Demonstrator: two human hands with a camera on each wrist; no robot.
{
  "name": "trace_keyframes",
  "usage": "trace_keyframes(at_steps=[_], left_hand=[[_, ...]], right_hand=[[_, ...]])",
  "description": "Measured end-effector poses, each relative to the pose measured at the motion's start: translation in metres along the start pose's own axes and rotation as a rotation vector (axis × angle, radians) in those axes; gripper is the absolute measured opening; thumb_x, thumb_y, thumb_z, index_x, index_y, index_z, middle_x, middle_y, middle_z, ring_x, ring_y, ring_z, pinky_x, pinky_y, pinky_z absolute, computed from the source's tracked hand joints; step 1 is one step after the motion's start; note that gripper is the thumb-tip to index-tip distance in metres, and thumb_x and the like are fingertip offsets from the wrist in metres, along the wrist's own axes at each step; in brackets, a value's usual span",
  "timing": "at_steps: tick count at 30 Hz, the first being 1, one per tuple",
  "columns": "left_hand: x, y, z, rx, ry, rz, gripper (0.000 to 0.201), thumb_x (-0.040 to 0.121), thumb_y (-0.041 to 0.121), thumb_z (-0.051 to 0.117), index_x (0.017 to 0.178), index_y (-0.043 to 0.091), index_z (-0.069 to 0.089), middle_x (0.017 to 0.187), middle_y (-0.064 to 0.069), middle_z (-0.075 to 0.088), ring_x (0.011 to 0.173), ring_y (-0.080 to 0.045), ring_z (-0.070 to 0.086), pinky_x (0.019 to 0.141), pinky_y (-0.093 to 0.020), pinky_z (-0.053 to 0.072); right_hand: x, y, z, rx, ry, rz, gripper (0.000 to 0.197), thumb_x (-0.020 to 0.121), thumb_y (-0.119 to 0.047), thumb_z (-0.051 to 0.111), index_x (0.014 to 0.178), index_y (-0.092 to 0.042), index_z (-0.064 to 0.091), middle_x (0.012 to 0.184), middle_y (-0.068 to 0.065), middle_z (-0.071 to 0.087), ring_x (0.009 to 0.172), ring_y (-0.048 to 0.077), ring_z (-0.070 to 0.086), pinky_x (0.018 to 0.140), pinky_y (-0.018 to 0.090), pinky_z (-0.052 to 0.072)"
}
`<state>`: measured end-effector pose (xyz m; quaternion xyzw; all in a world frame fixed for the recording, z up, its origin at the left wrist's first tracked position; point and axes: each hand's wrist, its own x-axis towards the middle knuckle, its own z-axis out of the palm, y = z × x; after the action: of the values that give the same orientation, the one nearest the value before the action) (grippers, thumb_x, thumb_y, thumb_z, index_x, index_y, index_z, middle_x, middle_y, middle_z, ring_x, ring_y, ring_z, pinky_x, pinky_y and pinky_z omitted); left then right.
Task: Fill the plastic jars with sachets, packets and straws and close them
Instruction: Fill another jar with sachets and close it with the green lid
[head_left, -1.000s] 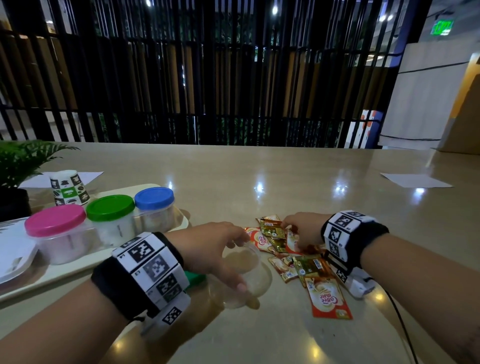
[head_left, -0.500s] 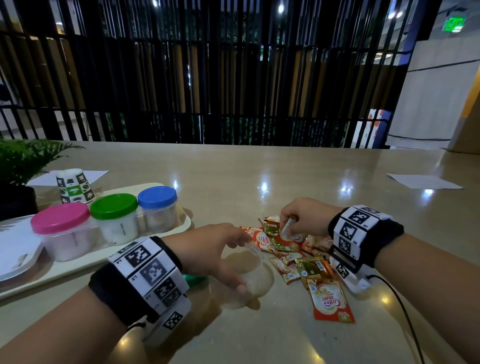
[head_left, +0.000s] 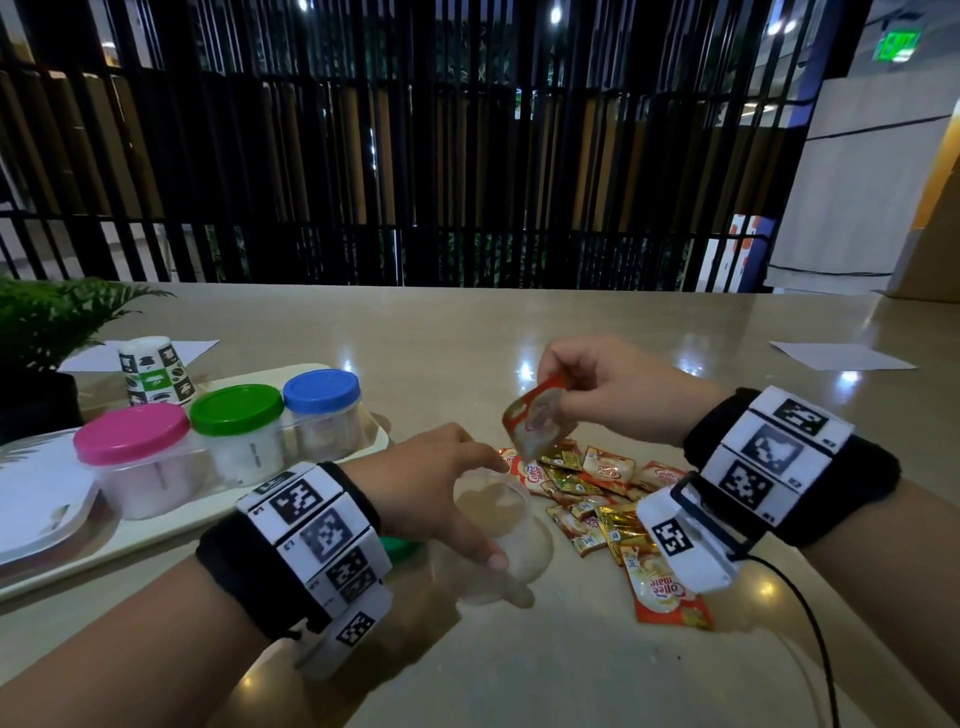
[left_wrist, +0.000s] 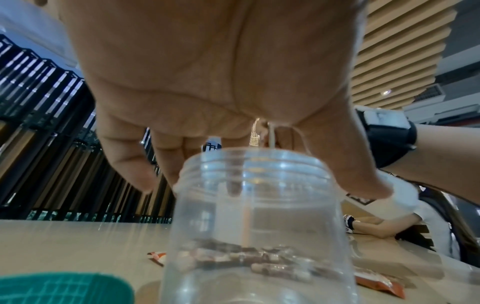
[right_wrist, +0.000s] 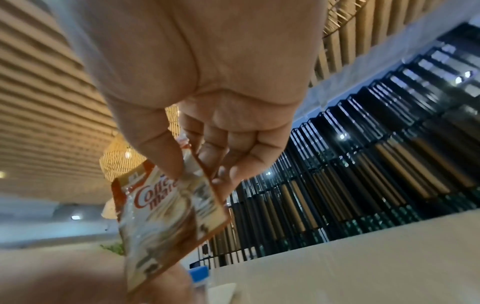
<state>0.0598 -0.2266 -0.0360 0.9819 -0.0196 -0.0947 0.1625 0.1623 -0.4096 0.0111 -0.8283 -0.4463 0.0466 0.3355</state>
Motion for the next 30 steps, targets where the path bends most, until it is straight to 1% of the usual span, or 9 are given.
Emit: trace_keyframes(at_steps=[3,6,9,15,18,21,23,25,30], left_hand=[[-0.001,-0.004,0.002,0.024,0.023,0.023,0.107,0.047,0.076,0.075,0.141,0.042,0.037,0.128,0.01,0.04,0.121,-0.012,0.04,0.106,-0.037,0.04],[-0.004,-0.007,-0.002,-0.038,0.05,0.031,0.097,0.054,0.061,0.084,0.136,0.039,0.038,0.126,0.011,0.044,0.118,-0.01,0.045,0.105,-0.03,0.04],[-0.008,-0.01,-0.008,-0.029,0.04,0.037,0.104,0.061,0.052,0.085,0.146,0.033,0.029,0.13,0.013,0.043,0.117,-0.006,0.045,0.101,-0.023,0.038],[-0.014,-0.006,-0.01,0.02,0.063,0.046,0.07,0.066,0.045,0.084,0.125,0.031,0.049,0.115,0.019,0.047,0.107,-0.002,0.046,0.088,-0.019,0.038],[-0.014,-0.006,-0.01,0.103,0.035,0.061,0.049,0.069,0.05,0.08,0.111,0.03,0.063,0.123,0.015,0.048,0.114,-0.007,0.046,0.099,-0.028,0.04],[-0.015,-0.007,-0.009,0.117,-0.025,0.054,0.034,0.076,0.05,0.074,0.103,0.029,0.07,0.132,0.021,0.04,0.124,-0.005,0.039,0.101,-0.028,0.035],[-0.015,-0.008,-0.008,0.071,-0.048,0.037,0.042,0.079,0.048,0.073,0.114,0.026,0.067,0.127,0.028,0.043,0.128,-0.005,0.038,0.102,-0.028,0.033],[-0.014,-0.01,-0.007,0.058,-0.063,0.034,0.046,0.08,0.047,0.071,0.119,0.024,0.064,0.137,0.025,0.041,0.131,-0.006,0.037,0.102,-0.026,0.031],[-0.017,-0.009,-0.007,0.102,-0.075,0.069,0.022,0.084,0.048,0.068,0.094,0.029,0.071,0.149,0.019,0.027,0.133,-0.007,0.032,0.104,-0.028,0.03]], right_hand=[[-0.006,-0.015,0.009,0.072,-0.051,-0.032,0.012,0.082,0.001,0.067,0.08,-0.009,0.061,0.087,0.015,0.07,0.075,0.02,0.065,0.071,0.034,0.055],[-0.006,-0.016,0.022,0.0,-0.112,-0.049,0.012,0.079,-0.004,0.072,0.077,-0.01,0.062,0.077,0.002,0.067,0.065,0.005,0.058,0.061,0.021,0.049],[-0.007,-0.015,0.036,-0.109,-0.144,-0.04,0.015,0.078,-0.009,0.074,0.077,-0.016,0.061,0.074,-0.008,0.061,0.065,0.004,0.054,0.062,0.021,0.048],[-0.013,-0.02,0.06,-0.329,-0.336,-0.052,0.011,0.084,-0.019,0.066,0.091,-0.027,0.07,0.078,-0.015,0.06,0.076,0.006,0.056,0.073,0.028,0.05],[-0.013,-0.023,0.061,-0.378,-0.387,-0.04,0.019,0.091,-0.022,0.058,0.103,-0.024,0.072,0.07,-0.018,0.055,0.066,0.001,0.052,0.063,0.019,0.042],[-0.014,-0.026,0.062,-0.429,-0.477,-0.02,0.024,0.097,-0.025,0.049,0.109,-0.024,0.07,0.067,-0.019,0.052,0.061,-0.003,0.05,0.055,0.013,0.035],[-0.014,-0.026,0.064,-0.424,-0.541,-0.007,0.027,0.099,-0.025,0.044,0.113,-0.023,0.068,0.08,-0.012,0.06,0.071,0.002,0.051,0.064,0.02,0.039],[-0.014,-0.024,0.064,-0.397,-0.567,0.002,0.029,0.1,-0.025,0.042,0.114,-0.02,0.067,0.095,-0.004,0.064,0.082,0.01,0.053,0.075,0.029,0.043],[-0.015,-0.016,0.062,-0.324,-0.565,0.04,0.025,0.1,-0.026,0.043,0.111,-0.021,0.065,0.096,-0.009,0.059,0.089,0.009,0.054,0.082,0.029,0.043]])
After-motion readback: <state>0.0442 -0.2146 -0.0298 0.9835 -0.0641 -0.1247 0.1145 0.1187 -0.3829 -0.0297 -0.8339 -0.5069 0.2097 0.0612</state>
